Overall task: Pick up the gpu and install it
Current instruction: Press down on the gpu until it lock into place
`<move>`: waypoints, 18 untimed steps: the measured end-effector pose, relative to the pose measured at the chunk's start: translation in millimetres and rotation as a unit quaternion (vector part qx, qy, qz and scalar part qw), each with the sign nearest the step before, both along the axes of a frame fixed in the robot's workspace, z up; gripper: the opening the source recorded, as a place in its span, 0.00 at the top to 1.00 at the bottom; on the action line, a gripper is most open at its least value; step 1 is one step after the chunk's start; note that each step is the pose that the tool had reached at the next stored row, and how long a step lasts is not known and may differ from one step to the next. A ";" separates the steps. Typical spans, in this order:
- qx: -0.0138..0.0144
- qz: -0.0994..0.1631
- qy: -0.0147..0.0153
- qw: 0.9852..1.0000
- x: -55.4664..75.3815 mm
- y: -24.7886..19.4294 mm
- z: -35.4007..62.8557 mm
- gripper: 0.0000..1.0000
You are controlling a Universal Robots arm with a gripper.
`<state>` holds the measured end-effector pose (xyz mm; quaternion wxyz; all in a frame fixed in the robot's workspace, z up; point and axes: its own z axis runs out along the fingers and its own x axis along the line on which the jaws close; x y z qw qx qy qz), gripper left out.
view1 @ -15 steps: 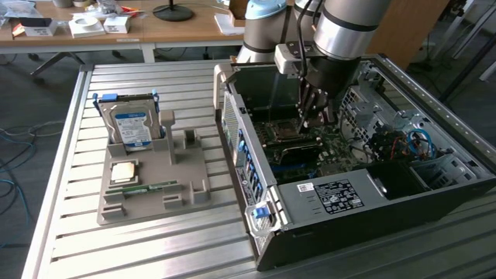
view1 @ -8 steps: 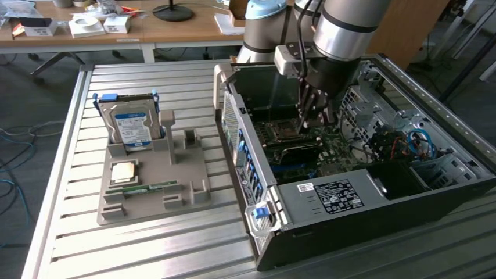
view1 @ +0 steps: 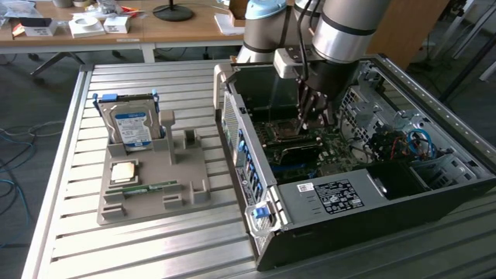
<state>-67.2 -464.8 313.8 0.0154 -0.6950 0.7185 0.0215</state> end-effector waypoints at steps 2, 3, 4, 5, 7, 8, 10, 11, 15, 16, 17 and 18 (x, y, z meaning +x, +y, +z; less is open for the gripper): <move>0.000 0.005 -0.001 1.000 -0.2 0.5 -2.2 0.89; 0.000 0.007 -0.001 1.000 -0.4 1.7 -3.3 0.89; 0.000 0.008 -0.002 1.000 -0.7 3.9 -4.2 0.89; 0.000 0.008 -0.002 1.000 -1.2 7.1 -4.8 0.89; 0.000 0.008 -0.002 1.000 -2.4 12.4 -5.5 0.89; 0.000 0.008 -0.002 1.000 -2.6 13.3 -5.8 0.89; 0.000 0.008 -0.002 1.000 -2.7 13.4 -5.9 0.89; 0.000 0.008 -0.002 1.000 -2.7 13.4 -6.2 0.89; 0.000 0.008 -0.003 1.000 -4.6 12.6 -9.9 0.89; 0.000 0.008 -0.003 1.000 -4.9 12.0 -10.5 0.89; 0.000 0.008 -0.003 1.000 -5.4 11.4 -11.0 0.89; 0.000 0.008 -0.003 1.000 -5.9 10.7 -11.2 0.89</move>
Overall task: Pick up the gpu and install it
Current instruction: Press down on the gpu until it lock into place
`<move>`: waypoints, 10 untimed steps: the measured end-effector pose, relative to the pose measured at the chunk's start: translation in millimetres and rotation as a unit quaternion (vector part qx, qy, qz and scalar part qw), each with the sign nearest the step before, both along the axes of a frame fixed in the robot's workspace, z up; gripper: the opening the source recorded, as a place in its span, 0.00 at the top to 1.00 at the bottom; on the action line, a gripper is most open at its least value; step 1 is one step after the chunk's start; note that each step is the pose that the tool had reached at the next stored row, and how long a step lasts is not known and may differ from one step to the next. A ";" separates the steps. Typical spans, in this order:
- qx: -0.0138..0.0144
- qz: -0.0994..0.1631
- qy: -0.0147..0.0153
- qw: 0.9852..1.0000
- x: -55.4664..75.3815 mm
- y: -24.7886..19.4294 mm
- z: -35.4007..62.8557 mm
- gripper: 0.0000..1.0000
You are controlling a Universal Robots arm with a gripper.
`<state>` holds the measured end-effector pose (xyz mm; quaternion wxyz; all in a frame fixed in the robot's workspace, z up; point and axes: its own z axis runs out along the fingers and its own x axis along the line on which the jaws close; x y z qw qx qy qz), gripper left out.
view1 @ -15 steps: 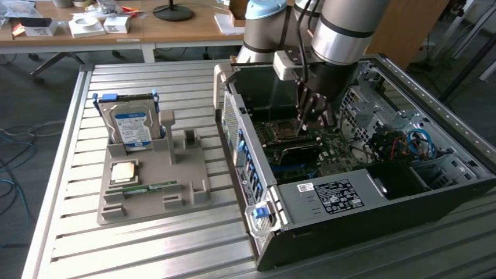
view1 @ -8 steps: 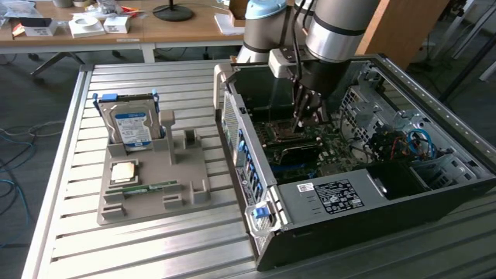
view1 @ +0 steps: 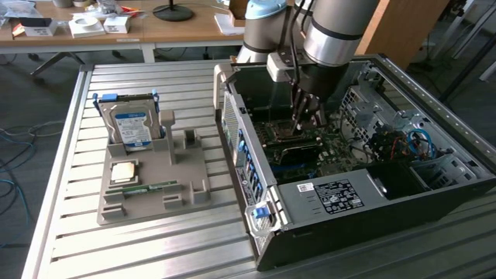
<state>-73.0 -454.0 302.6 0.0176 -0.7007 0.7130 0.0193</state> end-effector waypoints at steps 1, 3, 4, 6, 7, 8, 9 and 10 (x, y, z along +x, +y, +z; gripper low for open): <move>0.000 0.000 0.000 1.000 -0.4 -0.5 -0.2 0.89; 0.000 0.000 0.000 1.000 -1.7 -1.1 -1.2 0.89; 0.000 0.000 0.000 1.000 -2.5 -1.5 -2.2 0.89; 0.000 0.000 0.000 1.000 -4.7 -2.1 -6.0 0.89; 0.000 0.000 0.000 1.000 -5.5 -2.2 -7.7 0.89; 0.000 0.000 0.000 1.000 -5.9 -2.2 -9.1 0.89; 0.000 0.000 0.000 1.000 -6.0 -2.3 -10.1 0.89; 0.000 0.000 0.000 1.000 -6.0 -2.3 -10.2 0.89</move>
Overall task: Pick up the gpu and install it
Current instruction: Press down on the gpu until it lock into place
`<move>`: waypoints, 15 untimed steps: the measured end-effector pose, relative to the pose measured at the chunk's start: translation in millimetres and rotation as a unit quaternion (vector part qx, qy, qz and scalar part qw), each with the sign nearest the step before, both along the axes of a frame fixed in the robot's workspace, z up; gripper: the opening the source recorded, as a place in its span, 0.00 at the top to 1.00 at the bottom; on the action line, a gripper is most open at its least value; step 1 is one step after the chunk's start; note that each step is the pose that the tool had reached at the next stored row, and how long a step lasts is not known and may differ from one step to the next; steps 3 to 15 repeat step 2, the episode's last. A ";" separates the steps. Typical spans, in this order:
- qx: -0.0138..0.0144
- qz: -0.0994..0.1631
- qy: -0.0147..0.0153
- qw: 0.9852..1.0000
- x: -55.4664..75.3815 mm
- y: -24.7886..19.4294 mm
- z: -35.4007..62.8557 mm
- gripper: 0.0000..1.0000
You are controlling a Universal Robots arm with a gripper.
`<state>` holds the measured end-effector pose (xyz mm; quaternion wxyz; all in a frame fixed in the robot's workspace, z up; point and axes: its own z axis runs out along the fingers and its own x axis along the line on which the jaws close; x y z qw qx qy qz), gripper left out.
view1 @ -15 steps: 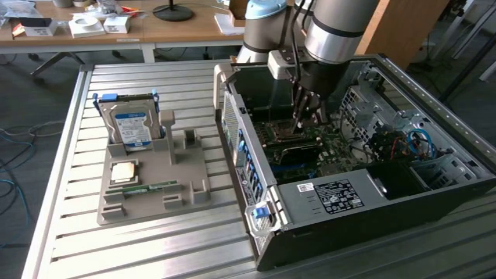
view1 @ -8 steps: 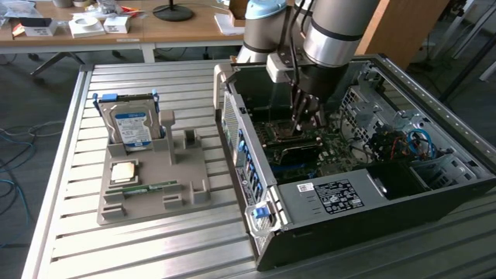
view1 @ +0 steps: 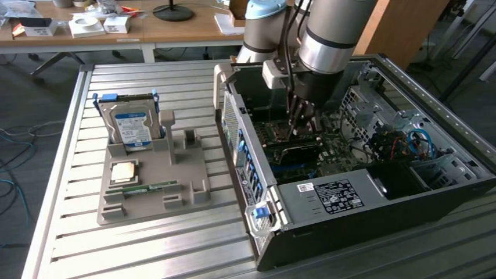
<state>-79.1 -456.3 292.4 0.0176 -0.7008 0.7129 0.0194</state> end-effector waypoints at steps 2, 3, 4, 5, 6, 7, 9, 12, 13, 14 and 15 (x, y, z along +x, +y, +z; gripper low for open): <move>0.000 0.000 0.000 1.000 -0.7 0.0 -6.5 0.89; 0.000 0.000 0.000 1.000 -0.7 0.0 -6.5 0.89; 0.000 0.000 0.000 1.000 -0.7 0.0 -6.5 0.89; 0.000 0.000 0.000 1.000 -0.7 0.0 -6.5 0.89; 0.000 0.000 0.000 1.000 -0.7 0.0 -6.5 0.89; 0.000 0.000 0.000 1.000 -0.7 0.0 -6.5 0.89; 0.000 0.000 0.000 1.000 -0.7 0.0 -6.5 0.89; 0.000 0.000 0.000 1.000 -0.7 0.0 -6.5 0.89; 0.000 0.000 0.000 1.000 -0.7 0.0 -6.5 0.89; 0.000 0.000 0.000 1.000 -0.7 0.0 -6.5 0.89; 0.000 0.000 0.000 1.000 -0.7 0.0 -6.5 0.89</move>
